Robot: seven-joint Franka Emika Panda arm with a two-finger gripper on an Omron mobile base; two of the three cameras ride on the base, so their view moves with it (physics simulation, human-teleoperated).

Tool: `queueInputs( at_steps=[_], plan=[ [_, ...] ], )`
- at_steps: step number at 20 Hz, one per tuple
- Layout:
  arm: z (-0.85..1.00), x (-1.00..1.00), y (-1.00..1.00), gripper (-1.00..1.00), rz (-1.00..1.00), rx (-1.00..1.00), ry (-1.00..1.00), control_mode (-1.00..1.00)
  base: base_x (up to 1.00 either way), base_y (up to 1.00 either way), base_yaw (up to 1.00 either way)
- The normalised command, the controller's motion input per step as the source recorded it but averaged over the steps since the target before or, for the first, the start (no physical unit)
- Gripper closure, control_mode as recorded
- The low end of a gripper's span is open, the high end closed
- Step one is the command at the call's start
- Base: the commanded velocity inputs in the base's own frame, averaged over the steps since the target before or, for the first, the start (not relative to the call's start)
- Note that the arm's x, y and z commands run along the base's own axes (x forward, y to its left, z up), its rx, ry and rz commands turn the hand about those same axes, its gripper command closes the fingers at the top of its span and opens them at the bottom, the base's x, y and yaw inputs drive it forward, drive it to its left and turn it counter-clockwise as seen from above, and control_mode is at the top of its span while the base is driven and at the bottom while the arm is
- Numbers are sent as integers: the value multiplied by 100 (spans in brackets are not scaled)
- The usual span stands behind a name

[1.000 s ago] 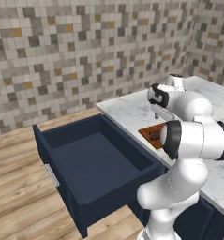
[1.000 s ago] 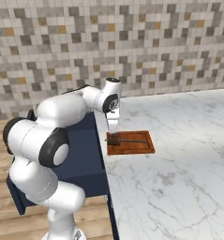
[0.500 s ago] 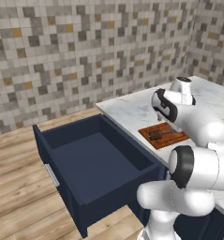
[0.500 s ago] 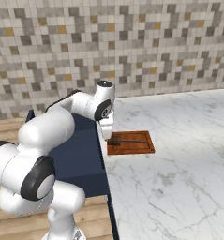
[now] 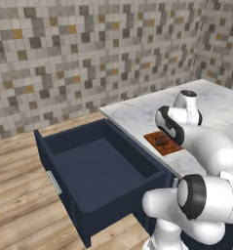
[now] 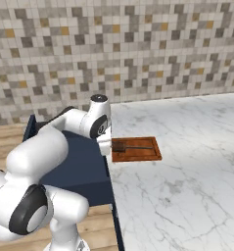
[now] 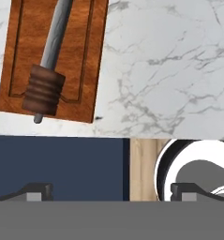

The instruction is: Pick up the knife from the drawer and place it on the cutting board. Then place the meat from the plate to the cutting board.

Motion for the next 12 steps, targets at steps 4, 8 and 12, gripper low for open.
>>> queueInputs(
  at_steps=[4, 8, 12],
  plan=[
    [0, 0, 0, -100, 0, 0, 0, 100, -32, 20, -3],
    [0, 0, 0, -100, 0, 0, 0, 100, -26, 61, -11],
    [0, 0, 0, -100, 0, 0, 0, 100, -9, 86, -12]
  ],
)
